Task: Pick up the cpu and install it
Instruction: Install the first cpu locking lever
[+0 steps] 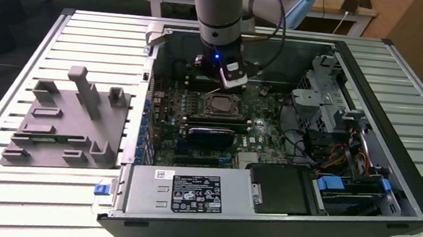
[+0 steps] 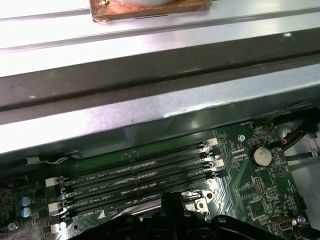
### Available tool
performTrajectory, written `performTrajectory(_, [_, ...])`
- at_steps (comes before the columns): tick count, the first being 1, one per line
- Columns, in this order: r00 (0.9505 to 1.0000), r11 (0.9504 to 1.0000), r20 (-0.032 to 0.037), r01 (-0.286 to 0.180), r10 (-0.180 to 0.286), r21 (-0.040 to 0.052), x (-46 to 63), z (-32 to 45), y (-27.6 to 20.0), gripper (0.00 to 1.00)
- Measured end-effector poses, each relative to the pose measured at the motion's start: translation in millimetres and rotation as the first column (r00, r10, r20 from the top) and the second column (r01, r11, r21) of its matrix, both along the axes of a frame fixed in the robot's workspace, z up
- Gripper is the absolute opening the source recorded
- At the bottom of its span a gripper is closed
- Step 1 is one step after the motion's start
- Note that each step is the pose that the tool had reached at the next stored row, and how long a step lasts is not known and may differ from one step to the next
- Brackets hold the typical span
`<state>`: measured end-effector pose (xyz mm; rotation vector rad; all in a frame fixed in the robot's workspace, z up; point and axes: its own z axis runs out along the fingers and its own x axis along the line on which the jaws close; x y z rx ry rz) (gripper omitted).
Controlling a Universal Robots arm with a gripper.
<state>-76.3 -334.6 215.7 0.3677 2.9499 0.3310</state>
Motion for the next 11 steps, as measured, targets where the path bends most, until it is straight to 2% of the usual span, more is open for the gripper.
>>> performTrajectory(2, [1.0, 1.0, 0.0033, 0.001, -0.001, -0.0038, 0.0, -1.5, 0.1, 0.11])
performTrajectory(6, [0.9999, 1.0, 0.0123, 0.002, -0.002, -0.0048, 0.0, -5.0, 0.1, 0.11])
performTrajectory(11, [0.9999, 1.0, 0.0138, 0.006, -0.006, -0.0054, 0.0, -7.6, 1.7, 0.11])
